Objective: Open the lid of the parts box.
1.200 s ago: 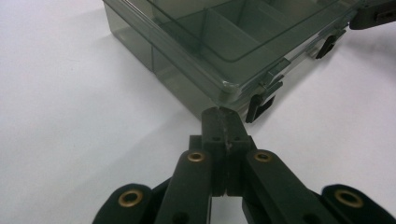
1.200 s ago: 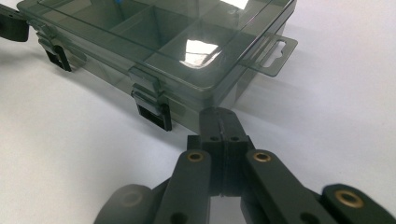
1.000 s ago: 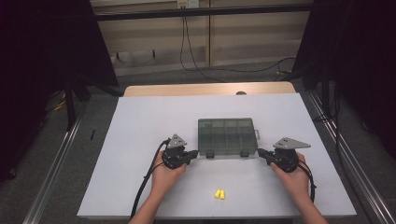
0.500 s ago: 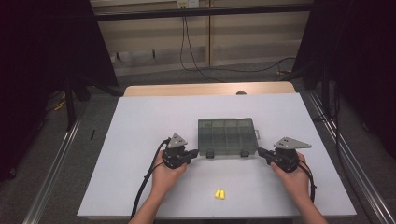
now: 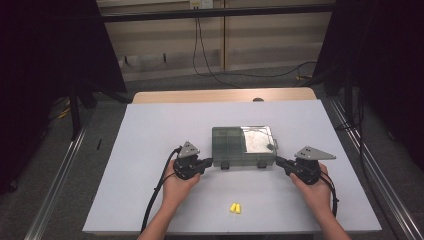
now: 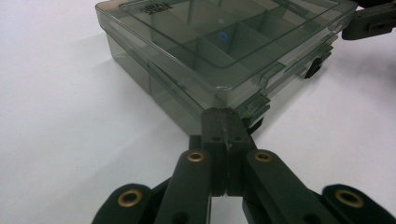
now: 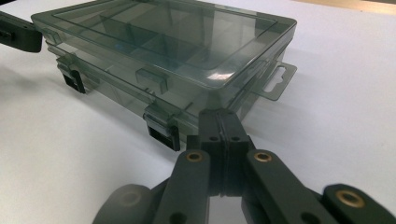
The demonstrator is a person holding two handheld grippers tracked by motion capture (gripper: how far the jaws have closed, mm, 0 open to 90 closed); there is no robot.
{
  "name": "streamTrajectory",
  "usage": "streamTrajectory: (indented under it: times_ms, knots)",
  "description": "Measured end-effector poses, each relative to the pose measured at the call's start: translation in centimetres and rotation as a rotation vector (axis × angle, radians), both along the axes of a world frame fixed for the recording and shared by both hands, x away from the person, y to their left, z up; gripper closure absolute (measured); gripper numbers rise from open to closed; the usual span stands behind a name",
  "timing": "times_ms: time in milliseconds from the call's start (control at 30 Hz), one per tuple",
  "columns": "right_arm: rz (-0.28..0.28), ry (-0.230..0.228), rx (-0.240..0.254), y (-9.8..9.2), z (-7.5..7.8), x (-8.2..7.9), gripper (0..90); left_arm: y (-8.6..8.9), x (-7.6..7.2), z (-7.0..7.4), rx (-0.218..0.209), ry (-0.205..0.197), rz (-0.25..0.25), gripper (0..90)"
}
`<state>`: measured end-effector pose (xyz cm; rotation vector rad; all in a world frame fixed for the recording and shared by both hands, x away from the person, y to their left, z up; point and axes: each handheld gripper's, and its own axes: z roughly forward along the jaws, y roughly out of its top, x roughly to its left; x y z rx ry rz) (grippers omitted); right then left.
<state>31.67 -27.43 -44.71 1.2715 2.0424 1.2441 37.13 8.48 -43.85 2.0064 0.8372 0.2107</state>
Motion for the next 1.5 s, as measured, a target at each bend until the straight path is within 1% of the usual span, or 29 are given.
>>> streamTrajectory:
  times_ms: [167, 367, 467, 633, 767, 833, 933, 1067, 1100, 1167, 1300, 1400, 1500]
  knots:
    - [0.000, -0.013, 0.007, 0.0, 0.2, 0.0, 89.8, -0.1, 0.0, 0.2, -0.010, -0.008, 0.005, 90.0]
    - [-0.003, -0.023, 0.020, -0.1, 0.4, -0.1, 89.7, -0.3, 0.1, 0.4, -0.012, -0.024, 0.008, 90.0]
    - [-0.009, -0.031, 0.018, -0.1, 0.6, -0.1, 89.8, -0.4, 0.1, 0.5, -0.016, -0.034, 0.007, 90.0]
    - [-0.016, -0.044, 0.024, 0.1, 0.7, 0.0, 89.7, -0.5, 0.2, 0.7, -0.028, -0.055, 0.015, 89.8]
    - [-0.015, -0.052, 0.030, 0.3, 0.7, 0.1, 89.5, -0.6, 0.2, 0.6, -0.038, -0.061, 0.016, 89.4]
    - [-0.017, -0.056, 0.030, 0.3, 0.8, 0.1, 89.3, -0.7, 0.3, 0.5, -0.035, -0.072, 0.018, 88.7]
    - [-0.025, -0.063, 0.031, 0.4, 0.8, 0.1, 88.8, -0.9, 0.3, 0.4, -0.023, -0.075, 0.009, 87.7]
    - [-0.030, -0.065, 0.037, 0.4, 0.8, 0.2, 88.4, -1.0, 0.3, 0.2, -0.029, -0.075, 0.014, 87.7]
    - [-0.030, -0.065, 0.034, 0.4, 0.8, 0.2, 88.3, -1.0, 0.4, 0.2, -0.024, -0.078, 0.014, 87.7]
    - [-0.033, -0.062, 0.035, 0.5, 0.8, 0.2, 88.0, -1.0, 0.4, 0.1, -0.027, -0.083, 0.014, 87.6]
    - [-0.036, -0.071, 0.034, 0.5, 0.8, 0.2, 87.7, -1.1, 0.4, 0.0, -0.026, -0.092, 0.014, 87.7]
    - [-0.045, -0.071, 0.031, 0.5, 0.8, 0.2, 85.7, -1.2, 0.4, 0.0, -0.022, -0.094, 0.007, 87.6]
    - [-0.052, -0.083, 0.028, 0.4, 0.8, 0.3, 83.5, -1.2, 0.4, 0.0, -0.024, -0.094, 0.008, 87.6]
